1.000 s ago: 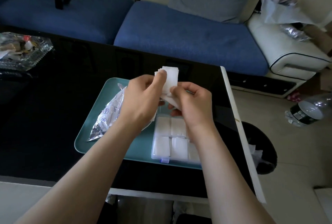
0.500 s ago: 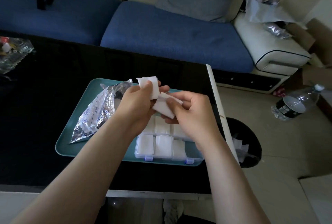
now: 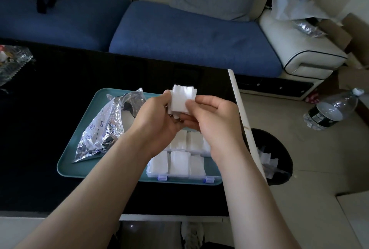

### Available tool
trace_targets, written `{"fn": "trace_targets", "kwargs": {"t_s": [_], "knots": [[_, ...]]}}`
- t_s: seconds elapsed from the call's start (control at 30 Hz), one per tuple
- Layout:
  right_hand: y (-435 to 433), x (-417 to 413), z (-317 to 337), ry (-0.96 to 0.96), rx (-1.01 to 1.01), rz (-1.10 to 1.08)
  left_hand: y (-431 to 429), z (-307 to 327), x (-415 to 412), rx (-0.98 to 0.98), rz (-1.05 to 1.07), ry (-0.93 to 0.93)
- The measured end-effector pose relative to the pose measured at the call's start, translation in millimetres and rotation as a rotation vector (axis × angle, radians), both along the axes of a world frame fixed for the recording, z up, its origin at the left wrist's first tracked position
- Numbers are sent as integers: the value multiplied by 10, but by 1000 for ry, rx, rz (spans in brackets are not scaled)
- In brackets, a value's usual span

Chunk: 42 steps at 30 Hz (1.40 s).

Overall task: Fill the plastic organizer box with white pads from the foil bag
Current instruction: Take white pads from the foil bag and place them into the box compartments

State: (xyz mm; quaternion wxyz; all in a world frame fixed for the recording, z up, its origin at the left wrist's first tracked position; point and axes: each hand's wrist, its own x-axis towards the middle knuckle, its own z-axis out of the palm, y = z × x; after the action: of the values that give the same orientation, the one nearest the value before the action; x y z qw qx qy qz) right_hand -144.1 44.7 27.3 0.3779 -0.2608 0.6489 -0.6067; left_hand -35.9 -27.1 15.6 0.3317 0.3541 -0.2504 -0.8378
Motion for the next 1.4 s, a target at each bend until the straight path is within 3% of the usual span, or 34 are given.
{"fn": "trace_targets", "kwargs": {"t_s": [0.2, 0.33, 0.57, 0.93, 1.23, 1.4], "knots": [[3, -46, -102, 303, 44, -36, -13, -31, -14, -91, -52, -53], [-8, -68, -155, 557, 83, -30, 28, -27, -20, -306, -155, -175], [-14, -120, -197, 518, 65, -5, -55, -175, 0, -455, -147, -355], [-19, -192, -194, 391, 74, -89, -119, -144, 29, -236, -101, -191], [-4, -240, -81, 76, 82, -77, -143, -180, 5, -220, 14, -224], [-16, -214, -87, 148, 39, -19, -89, -131, -23, -151, -64, -175]]}}
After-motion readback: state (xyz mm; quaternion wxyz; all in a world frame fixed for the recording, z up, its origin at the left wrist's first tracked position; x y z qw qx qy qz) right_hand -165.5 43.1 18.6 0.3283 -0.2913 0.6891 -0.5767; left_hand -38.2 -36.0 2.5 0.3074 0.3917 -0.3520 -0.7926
